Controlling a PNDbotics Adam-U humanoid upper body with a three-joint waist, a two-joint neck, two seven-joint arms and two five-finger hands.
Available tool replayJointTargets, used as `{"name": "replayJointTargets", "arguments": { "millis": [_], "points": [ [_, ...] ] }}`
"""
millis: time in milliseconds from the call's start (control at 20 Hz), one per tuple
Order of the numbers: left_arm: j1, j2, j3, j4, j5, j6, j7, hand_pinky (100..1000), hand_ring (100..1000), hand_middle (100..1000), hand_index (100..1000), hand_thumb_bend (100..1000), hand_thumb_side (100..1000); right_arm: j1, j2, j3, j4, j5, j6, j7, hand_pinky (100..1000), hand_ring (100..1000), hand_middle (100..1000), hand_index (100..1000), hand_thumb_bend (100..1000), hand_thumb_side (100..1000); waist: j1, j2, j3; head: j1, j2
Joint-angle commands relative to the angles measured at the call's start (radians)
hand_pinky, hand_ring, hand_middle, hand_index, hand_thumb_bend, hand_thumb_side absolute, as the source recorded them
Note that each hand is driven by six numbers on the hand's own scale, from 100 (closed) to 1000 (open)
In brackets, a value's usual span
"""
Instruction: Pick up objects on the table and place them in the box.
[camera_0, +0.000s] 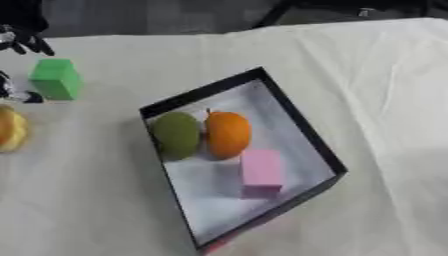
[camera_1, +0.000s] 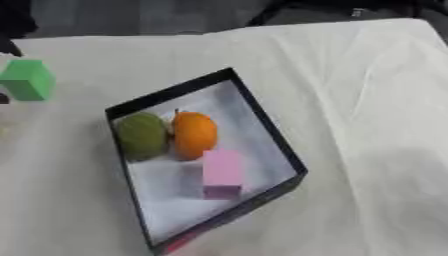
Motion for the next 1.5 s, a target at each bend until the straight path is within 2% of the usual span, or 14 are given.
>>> {"name": "replayJointTargets", "arguments": {
  "millis": [50,600,950,1150,1500],
  "points": [
    [-0.027,0.038,0.02,0.002,-0.028,-0.027,-0.015,859,880,827,836,619,113,-0.006,-0.023,-0.008,-0.008,0.012,-0.006,0.002,825,884,796,819,100,621,-0.011,0.004,-0.004,0.012,-0.003],
    [-0.05,0.05,0.037,0.012,-0.073,-0.025,0.02,856,874,816,833,635,100,-0.013,-0.011,-0.004,-0.004,0.028,-0.011,0.008,825,884,796,818,100,625,-0.01,0.02,-0.019,0.038,-0.031],
    [-0.062,0.071,0.043,-0.017,-0.056,-0.024,0.039,848,865,799,829,640,100,-0.007,0.001,-0.006,0.003,0.045,-0.02,0.009,825,884,796,817,100,629,-0.011,0.029,-0.023,0.044,-0.039],
    [-0.063,0.076,0.049,0.0,-0.082,-0.01,0.042,853,872,812,835,664,100,-0.014,0.005,-0.004,0.005,0.051,-0.024,0.01,825,883,796,817,100,630,-0.009,0.04,-0.038,0.055,-0.049],
    [-0.061,0.066,0.075,0.039,-0.118,0.004,0.063,851,876,819,839,634,100,-0.025,0.016,-0.002,0.01,0.057,-0.035,0.013,825,884,797,816,100,631,-0.011,0.064,-0.064,0.08,-0.071]
  ]
}}
